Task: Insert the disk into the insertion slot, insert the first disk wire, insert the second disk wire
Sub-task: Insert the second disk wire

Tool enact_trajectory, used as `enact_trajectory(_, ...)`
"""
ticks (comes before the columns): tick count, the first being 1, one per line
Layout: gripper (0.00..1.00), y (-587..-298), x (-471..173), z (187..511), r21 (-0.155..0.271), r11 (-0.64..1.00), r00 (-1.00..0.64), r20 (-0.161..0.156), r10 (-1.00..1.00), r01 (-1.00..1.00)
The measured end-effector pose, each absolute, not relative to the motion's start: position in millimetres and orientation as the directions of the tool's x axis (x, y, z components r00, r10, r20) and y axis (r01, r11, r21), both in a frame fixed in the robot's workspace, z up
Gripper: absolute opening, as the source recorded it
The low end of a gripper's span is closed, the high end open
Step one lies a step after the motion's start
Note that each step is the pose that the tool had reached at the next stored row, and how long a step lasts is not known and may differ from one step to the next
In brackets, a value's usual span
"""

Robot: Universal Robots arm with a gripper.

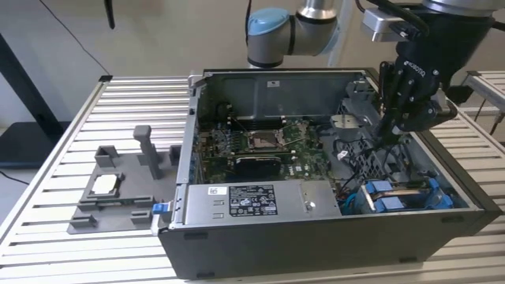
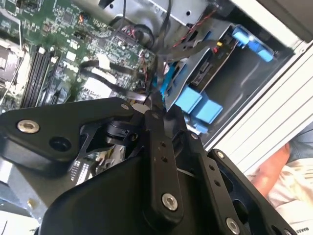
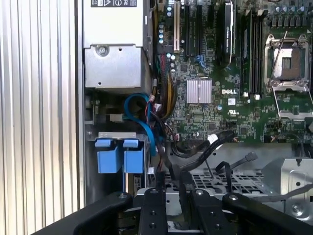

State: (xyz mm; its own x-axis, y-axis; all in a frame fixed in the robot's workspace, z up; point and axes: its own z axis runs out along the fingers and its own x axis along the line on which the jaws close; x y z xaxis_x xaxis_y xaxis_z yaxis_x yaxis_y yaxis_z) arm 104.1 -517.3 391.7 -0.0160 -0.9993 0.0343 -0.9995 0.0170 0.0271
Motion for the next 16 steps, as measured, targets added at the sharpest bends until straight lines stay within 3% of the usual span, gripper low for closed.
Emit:
enact_trajectory(8, 0.27, -513.8, 85.9, 388.9, -0.027, 0.017, -0.018, 0.061, -0.998, -0.999)
enact_trajectory(16, 0.27, -510.9, 69.1, 385.6, -0.121, 0.016, -0.025, 0.077, -0.997, -0.993)
